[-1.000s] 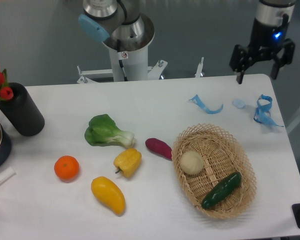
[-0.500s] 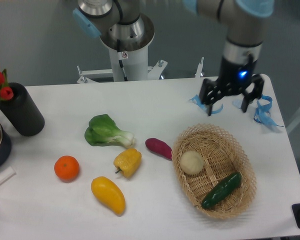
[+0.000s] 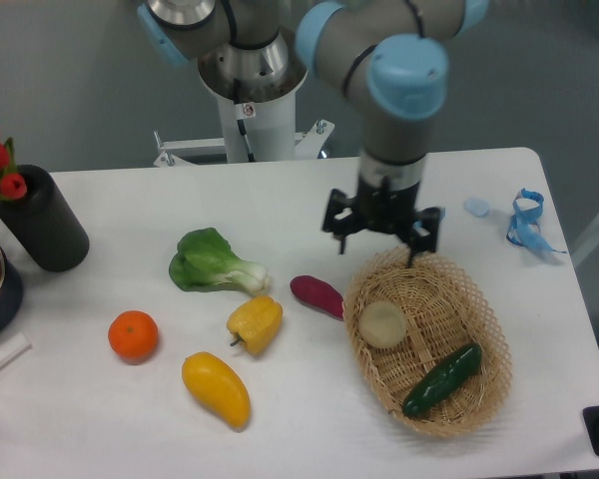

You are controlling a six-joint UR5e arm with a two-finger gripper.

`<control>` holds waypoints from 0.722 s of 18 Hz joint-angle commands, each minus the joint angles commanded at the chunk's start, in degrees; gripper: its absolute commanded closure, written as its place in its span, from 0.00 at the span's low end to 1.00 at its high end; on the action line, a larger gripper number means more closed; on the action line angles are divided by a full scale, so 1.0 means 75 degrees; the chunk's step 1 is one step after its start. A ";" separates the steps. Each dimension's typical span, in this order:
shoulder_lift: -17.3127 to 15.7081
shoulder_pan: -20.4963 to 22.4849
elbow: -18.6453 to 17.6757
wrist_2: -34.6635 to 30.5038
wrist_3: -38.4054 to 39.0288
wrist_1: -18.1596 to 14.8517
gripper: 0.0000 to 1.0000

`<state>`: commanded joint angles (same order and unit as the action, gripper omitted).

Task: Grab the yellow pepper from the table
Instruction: 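Move the open gripper over the table toward the yellow bell pepper, then lower the open gripper around the yellow bell pepper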

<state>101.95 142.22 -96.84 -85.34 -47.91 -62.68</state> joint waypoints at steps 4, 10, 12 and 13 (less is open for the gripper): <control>0.0046 -0.0457 -0.0551 -0.0023 0.0259 0.0878 0.00; 0.0679 -0.0950 -0.0763 0.0000 0.0212 0.1687 0.00; 0.0773 -0.1020 -0.0786 0.0024 0.0201 0.1829 0.00; 0.0820 -0.1044 -0.0798 0.0024 0.0200 0.1853 0.00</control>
<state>108.10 134.39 -102.83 -85.17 -46.41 -48.78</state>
